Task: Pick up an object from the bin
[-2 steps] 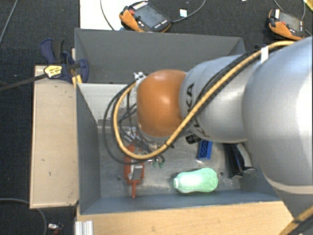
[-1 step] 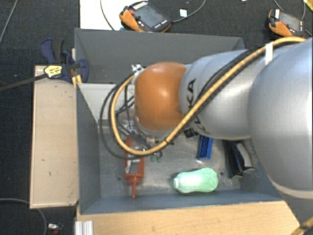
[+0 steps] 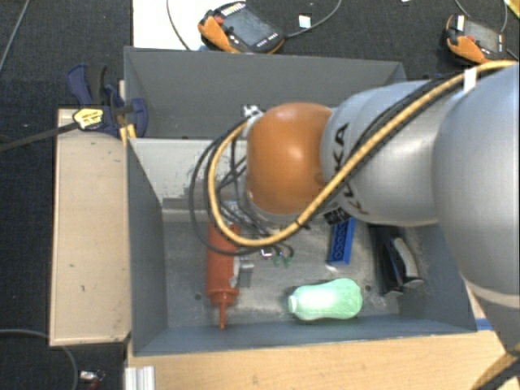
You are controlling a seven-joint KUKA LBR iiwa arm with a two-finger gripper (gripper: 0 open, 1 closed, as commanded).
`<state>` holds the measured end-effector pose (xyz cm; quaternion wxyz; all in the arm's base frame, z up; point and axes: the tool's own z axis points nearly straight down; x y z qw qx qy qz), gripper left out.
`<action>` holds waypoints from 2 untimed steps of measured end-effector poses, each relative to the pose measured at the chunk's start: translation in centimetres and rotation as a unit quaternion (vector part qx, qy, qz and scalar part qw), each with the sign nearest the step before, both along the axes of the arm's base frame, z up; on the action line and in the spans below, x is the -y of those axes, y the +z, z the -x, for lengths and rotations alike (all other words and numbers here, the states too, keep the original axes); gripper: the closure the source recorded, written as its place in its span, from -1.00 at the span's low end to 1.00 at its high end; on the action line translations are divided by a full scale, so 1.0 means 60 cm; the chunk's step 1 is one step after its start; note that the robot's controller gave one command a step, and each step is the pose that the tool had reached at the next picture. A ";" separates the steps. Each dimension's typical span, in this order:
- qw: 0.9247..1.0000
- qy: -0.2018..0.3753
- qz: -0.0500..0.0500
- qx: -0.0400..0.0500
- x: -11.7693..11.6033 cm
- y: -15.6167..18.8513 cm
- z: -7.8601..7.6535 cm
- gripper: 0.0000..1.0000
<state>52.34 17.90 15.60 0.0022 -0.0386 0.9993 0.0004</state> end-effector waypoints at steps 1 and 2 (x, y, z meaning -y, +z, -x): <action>1.000 0.014 -0.007 0.005 -0.014 -0.133 -0.026 -1.00; 1.000 0.013 -0.005 0.009 -0.008 -0.098 -0.018 -1.00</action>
Offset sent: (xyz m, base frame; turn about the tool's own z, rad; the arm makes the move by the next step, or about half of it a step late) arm -0.0109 0.0340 -0.0167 0.0627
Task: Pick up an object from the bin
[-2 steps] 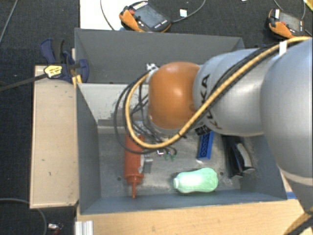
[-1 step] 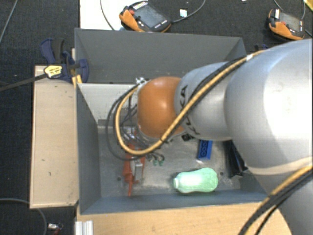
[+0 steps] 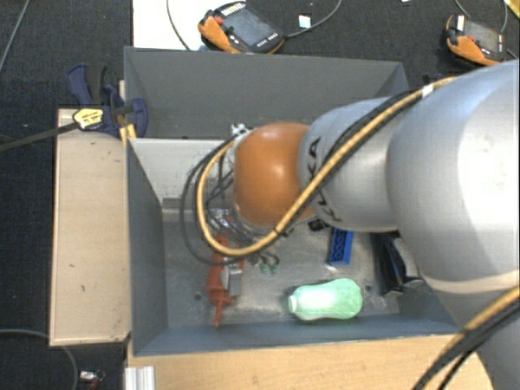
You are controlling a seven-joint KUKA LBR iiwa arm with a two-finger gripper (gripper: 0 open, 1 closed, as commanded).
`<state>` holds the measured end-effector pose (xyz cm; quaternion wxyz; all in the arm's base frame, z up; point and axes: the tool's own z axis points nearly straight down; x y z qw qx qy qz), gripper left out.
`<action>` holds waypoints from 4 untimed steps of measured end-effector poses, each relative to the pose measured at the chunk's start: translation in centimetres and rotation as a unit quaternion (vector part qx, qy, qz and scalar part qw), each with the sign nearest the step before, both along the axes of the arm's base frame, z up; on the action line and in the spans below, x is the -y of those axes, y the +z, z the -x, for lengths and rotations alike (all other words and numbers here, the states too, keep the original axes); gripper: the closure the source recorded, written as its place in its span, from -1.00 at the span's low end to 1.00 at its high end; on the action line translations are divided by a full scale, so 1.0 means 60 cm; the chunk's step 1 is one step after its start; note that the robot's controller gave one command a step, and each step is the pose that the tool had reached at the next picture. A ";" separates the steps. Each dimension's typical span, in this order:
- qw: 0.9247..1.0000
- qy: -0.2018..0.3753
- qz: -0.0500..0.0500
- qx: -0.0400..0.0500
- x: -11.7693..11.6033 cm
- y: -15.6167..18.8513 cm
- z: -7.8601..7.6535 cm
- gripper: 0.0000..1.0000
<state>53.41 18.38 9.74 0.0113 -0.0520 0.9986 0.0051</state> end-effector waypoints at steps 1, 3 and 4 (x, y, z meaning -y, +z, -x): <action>1.000 0.018 -0.002 0.003 0.028 -0.001 -0.020 -1.00; 1.000 0.028 -0.002 0.002 0.022 0.000 -0.037 -1.00; 0.991 0.131 -0.001 0.005 0.001 0.092 -0.036 -1.00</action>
Offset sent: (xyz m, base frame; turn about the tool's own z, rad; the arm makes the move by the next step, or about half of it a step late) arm 0.0376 -0.0221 -0.0274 -0.0078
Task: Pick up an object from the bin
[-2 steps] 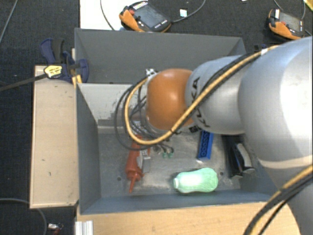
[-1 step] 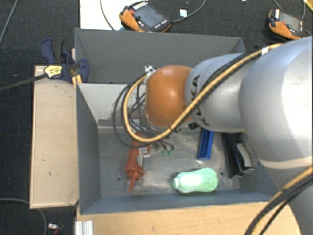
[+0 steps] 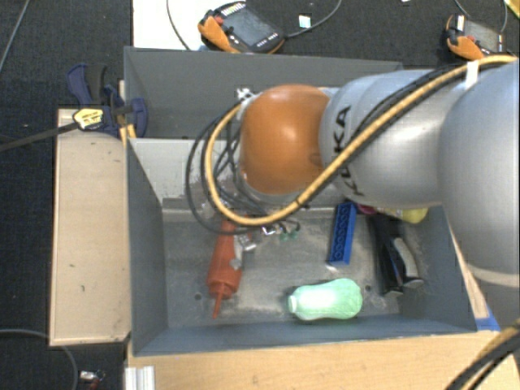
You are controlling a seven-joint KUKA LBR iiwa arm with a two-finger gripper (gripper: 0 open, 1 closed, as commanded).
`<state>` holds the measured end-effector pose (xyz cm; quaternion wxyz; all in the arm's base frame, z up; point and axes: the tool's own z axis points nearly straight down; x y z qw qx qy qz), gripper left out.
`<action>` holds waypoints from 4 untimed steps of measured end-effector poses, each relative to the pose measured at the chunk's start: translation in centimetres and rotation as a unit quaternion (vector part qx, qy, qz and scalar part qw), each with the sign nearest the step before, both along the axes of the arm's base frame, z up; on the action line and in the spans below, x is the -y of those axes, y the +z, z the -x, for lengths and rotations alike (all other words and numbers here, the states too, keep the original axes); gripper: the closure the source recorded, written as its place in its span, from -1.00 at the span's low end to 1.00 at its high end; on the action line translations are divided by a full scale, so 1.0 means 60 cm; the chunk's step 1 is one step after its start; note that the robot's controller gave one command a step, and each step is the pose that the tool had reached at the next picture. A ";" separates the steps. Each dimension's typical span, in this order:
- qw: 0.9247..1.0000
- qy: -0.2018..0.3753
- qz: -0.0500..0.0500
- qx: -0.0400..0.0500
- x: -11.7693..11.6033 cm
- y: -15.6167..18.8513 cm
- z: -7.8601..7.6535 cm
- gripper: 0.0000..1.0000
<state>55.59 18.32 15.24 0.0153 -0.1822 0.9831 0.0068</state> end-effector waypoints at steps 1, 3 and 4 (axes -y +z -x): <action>0.994 -0.106 -0.003 0.001 -0.015 -0.067 0.046 -1.00; 0.999 -0.050 -0.004 0.005 0.051 -0.097 -0.042 -1.00; 0.999 0.045 -0.001 0.010 0.088 -0.116 -0.061 -1.00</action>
Offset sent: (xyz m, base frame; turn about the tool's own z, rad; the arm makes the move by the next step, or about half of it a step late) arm 0.0334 -0.0046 -0.0722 -0.0400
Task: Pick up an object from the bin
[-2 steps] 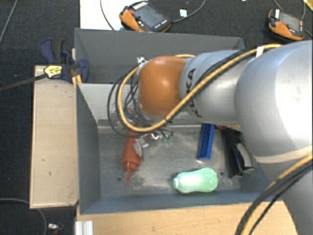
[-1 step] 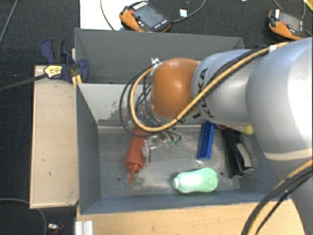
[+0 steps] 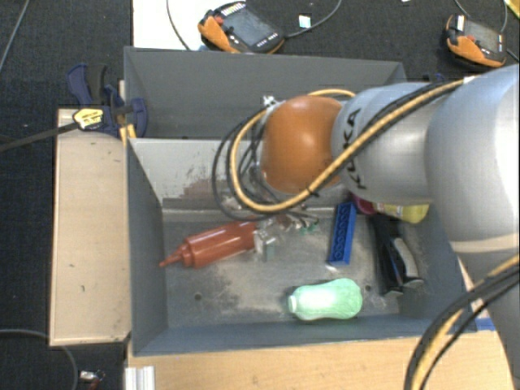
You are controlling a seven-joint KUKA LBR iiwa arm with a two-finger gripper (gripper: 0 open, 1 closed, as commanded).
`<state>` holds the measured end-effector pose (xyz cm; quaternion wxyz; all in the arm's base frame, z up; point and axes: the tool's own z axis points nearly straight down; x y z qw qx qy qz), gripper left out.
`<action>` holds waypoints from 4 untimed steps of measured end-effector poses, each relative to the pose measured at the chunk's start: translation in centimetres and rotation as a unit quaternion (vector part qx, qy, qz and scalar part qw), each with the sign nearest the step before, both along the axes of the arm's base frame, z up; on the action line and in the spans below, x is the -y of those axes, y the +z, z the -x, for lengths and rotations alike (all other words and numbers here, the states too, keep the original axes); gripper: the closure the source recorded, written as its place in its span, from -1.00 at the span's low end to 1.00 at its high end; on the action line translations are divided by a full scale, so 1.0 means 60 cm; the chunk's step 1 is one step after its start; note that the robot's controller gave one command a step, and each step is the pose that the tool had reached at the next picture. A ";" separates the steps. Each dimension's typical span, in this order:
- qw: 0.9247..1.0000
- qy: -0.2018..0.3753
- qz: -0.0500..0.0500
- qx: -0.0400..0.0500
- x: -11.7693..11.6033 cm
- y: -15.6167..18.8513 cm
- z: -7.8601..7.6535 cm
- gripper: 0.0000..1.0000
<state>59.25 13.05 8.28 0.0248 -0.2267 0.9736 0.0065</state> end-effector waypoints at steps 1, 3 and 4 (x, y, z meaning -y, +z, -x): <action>0.998 -0.059 -0.003 -0.003 0.023 -0.021 0.027 -1.00; 0.999 -0.053 -0.004 0.000 0.027 -0.003 0.045 -1.00; 0.999 0.033 -0.002 0.006 0.003 -0.020 0.012 -1.00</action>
Offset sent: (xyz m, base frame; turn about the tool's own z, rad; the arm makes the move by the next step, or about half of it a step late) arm -0.0055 0.0010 -0.0128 -0.0417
